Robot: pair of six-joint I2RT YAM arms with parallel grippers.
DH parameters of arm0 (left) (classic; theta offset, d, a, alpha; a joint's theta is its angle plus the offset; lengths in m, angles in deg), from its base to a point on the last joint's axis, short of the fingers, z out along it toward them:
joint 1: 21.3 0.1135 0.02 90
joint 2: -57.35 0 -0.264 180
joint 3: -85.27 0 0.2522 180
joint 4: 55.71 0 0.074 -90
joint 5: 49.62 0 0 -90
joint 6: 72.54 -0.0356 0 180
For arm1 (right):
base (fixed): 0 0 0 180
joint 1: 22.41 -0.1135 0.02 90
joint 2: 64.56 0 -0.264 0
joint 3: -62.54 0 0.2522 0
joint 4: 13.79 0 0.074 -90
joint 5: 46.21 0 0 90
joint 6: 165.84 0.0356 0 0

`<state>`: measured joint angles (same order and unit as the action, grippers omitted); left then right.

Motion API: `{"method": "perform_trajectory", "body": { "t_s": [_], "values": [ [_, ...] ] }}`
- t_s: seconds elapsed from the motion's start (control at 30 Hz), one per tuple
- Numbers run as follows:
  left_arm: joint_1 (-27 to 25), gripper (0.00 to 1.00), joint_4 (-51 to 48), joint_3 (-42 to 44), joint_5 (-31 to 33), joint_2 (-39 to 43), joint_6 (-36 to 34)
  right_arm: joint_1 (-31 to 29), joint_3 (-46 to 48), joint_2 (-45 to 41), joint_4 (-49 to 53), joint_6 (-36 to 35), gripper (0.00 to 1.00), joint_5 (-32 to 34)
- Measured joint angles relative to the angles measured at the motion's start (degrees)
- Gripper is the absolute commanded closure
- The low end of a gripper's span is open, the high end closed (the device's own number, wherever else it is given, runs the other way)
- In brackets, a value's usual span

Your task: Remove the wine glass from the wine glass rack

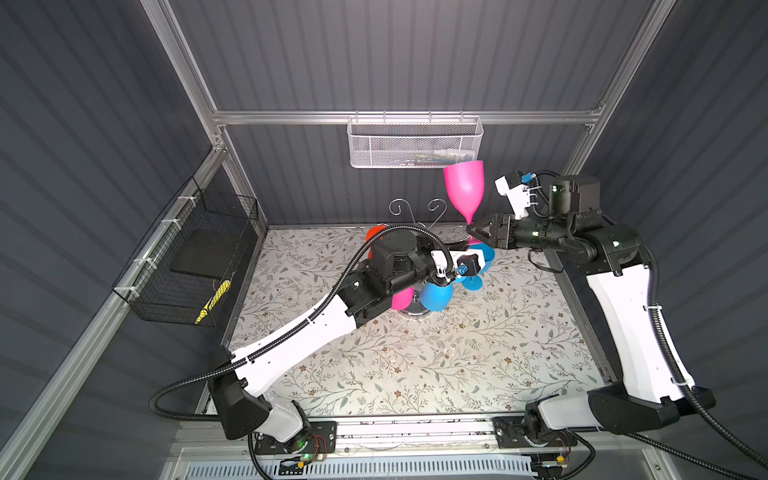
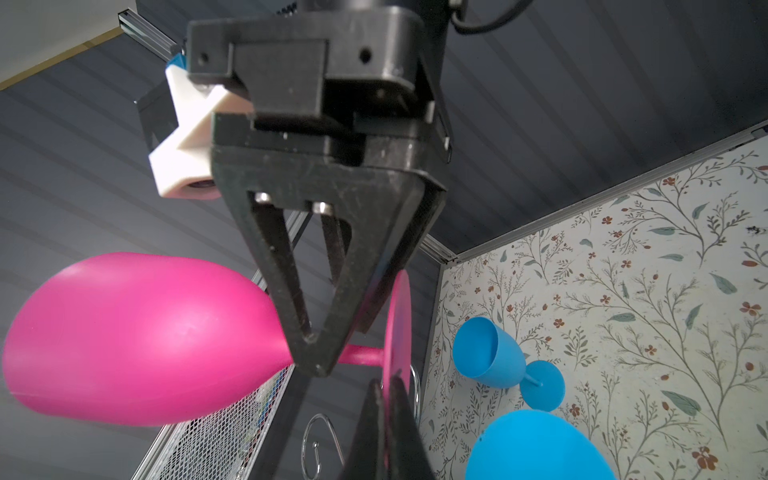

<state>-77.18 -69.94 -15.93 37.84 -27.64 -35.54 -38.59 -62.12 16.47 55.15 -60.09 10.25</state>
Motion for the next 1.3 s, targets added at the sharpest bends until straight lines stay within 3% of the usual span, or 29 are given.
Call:
{"method": "perform_trajectory", "body": {
  "t_s": [0.37,0.8,1.1,1.2,1.3],
  "values": [
    [-0.7,1.00,-2.1,-0.2,-0.4,0.1,0.0,-0.4,0.0,0.0,-0.5,-0.5,0.73,0.8],
    [-0.7,1.00,-2.1,-0.3,-0.5,0.1,0.0,-1.1,1.2,0.3,-1.1,-0.6,0.75,1.5],
    [-0.7,1.00,-1.9,-0.4,-0.4,0.2,0.0,-1.2,1.8,0.6,-1.6,-1.1,0.99,1.8],
    [-0.7,0.84,-2.0,-0.4,-0.4,0.3,0.2,-1.3,1.8,0.6,-1.5,-1.1,1.00,1.7],
    [-0.7,0.49,-1.5,-0.4,-0.6,0.5,1.6,-1.3,1.8,0.6,-1.5,-1.0,1.00,1.8]
  ]
}}
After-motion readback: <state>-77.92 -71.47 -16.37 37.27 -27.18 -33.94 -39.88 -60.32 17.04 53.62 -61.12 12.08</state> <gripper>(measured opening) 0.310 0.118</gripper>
